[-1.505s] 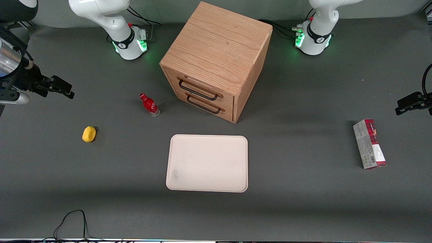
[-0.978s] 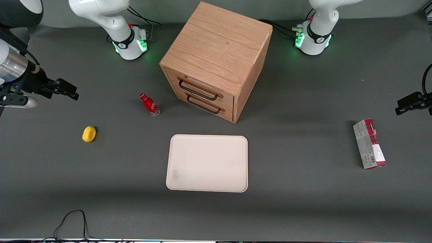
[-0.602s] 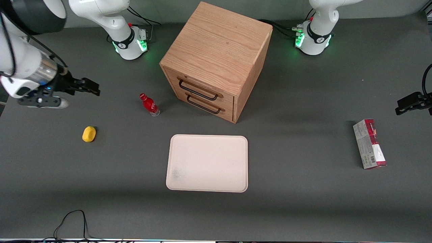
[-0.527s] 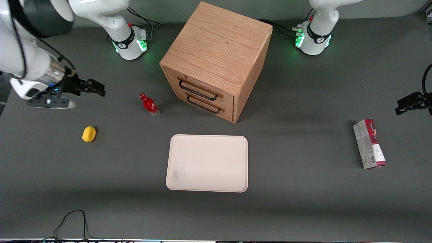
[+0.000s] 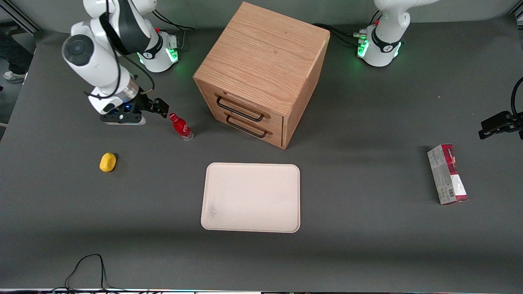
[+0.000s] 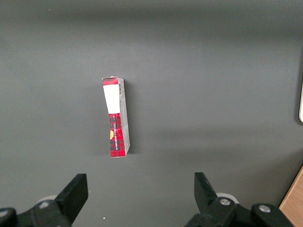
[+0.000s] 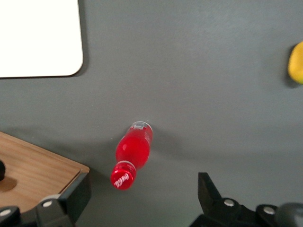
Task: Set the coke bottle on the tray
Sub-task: 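Move the open right gripper over the red Coca-Cola bottle, then lower the right gripper and close it around the bottle's neck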
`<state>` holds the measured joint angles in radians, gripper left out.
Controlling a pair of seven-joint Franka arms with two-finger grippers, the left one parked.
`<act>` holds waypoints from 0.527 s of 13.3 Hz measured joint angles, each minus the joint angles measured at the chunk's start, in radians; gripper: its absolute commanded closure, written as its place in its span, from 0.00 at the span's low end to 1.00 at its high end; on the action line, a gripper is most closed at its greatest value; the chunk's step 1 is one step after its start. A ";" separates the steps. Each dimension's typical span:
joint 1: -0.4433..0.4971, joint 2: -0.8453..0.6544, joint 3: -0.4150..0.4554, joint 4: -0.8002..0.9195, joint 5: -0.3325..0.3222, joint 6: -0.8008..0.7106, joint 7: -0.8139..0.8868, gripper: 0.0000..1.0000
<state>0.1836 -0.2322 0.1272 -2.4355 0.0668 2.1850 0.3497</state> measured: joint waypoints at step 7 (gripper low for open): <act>0.000 0.074 0.101 -0.105 0.012 0.217 0.080 0.00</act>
<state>0.1839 -0.1583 0.2282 -2.5402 0.0790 2.4021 0.4302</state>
